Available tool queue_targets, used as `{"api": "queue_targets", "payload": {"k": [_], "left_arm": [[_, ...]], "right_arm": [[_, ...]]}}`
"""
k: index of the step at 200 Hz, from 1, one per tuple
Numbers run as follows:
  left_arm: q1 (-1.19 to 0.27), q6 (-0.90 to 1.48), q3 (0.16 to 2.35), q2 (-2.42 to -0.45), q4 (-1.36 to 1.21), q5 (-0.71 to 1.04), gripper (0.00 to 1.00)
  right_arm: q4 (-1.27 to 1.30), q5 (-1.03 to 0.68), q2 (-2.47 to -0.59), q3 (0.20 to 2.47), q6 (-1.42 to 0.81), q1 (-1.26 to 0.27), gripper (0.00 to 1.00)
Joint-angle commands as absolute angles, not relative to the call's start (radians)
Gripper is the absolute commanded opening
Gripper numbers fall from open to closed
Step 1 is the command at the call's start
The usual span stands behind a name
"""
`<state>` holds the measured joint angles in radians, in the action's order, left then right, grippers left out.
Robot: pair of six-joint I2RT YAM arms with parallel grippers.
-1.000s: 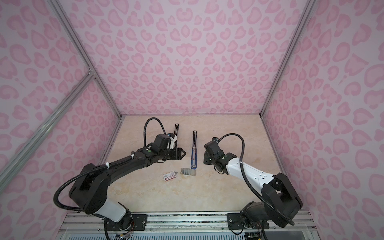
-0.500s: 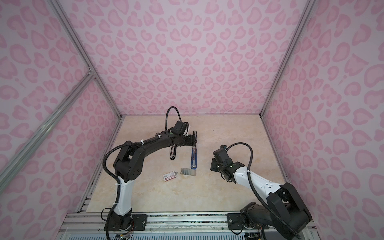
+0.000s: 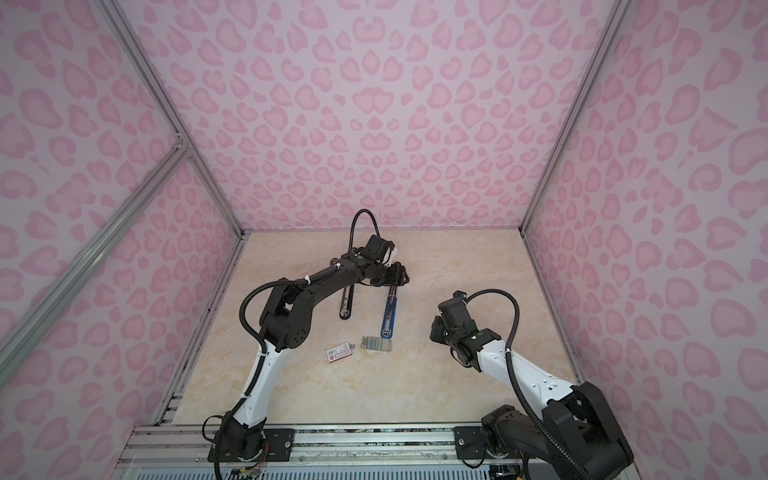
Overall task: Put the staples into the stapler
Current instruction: 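Grasp the blue stapler's far end with the left gripper and swing it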
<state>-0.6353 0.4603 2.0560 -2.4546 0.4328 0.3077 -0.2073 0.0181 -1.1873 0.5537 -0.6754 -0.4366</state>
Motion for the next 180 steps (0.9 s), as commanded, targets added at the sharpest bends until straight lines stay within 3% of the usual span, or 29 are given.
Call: {"api": "queue_targets", "payload": {"k": [1, 94, 146, 180], "left_arm": [[-0.658, 0.443, 2.124, -2.491, 0.46, 0.379, 0.74], [-0.779, 0.356, 2.186, -2.541, 0.553, 0.552, 0.73], [-0.797, 0.231, 2.014, -2.378, 0.55, 0.411, 0.73], [-0.807, 0.187, 2.018, -2.366, 0.529, 0.345, 0.73]], "right_arm": [[-0.207, 0.015, -1.192, 0.543, -0.688, -0.432, 0.5], [-0.192, 0.062, -1.061, 0.449, -0.745, -0.35, 0.5], [-0.156, 0.022, -1.009, 0.416, -0.746, -0.273, 0.56], [-0.099, -0.055, -1.018, 0.423, -0.74, -0.175, 0.56]]}}
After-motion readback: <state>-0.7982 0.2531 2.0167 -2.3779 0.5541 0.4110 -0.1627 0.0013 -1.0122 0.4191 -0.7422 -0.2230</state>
